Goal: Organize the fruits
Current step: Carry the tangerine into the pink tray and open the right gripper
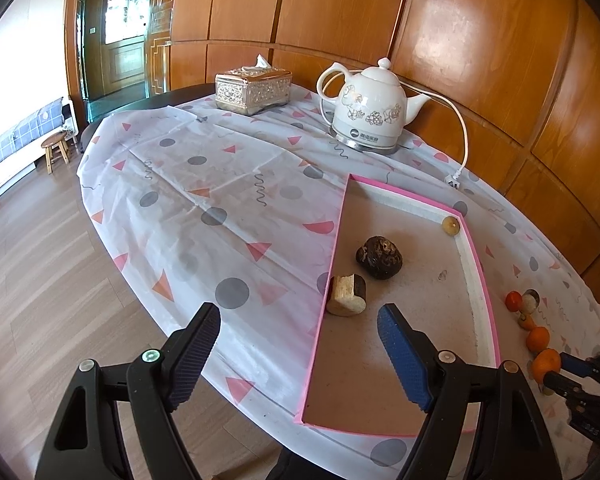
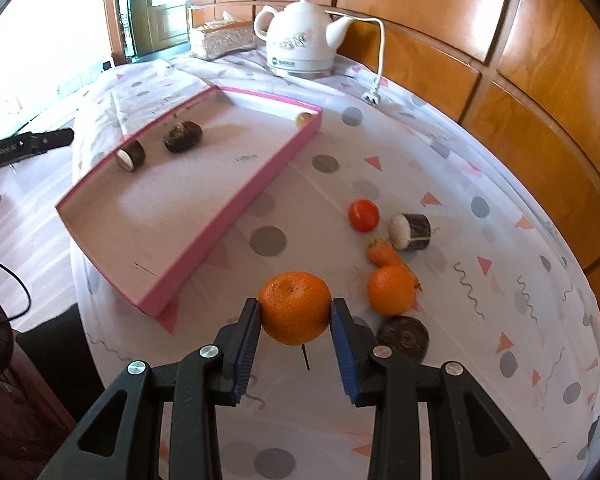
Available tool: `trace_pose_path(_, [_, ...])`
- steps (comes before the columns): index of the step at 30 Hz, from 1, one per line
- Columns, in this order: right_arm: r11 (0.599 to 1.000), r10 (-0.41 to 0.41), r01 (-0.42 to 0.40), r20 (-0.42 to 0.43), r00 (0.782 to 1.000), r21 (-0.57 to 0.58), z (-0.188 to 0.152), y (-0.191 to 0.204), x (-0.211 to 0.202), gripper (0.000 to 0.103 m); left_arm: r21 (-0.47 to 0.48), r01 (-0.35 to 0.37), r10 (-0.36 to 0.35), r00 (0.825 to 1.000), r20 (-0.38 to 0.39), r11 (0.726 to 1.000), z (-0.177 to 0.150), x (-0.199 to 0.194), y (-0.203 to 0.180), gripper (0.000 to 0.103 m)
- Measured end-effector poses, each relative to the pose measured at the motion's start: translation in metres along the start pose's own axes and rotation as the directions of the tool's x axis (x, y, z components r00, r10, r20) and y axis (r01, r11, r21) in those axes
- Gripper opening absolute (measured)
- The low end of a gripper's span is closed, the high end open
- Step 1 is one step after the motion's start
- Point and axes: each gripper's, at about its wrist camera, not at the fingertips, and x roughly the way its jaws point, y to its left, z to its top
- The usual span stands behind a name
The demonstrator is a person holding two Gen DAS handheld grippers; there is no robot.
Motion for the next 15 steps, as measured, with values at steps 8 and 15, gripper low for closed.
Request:
trace_pose_path(8, [0.996, 0.087, -0.087, 0.069, 0.994, -0.003, 0.024, 0.022, -0.015, 0.035, 0.003, 0.003, -0.003, 1.0, 0.004, 1.0, 0.0, 0.0, 0.0, 0.081])
trace_pose_path(15, [0.987, 0.161, -0.158, 0.098, 0.982, -0.031, 0.048, 0.05, -0.016, 0.035, -0.007, 0.005, -0.005, 1.0, 0.001, 1.0, 0.001, 0.001, 0.002, 0.081])
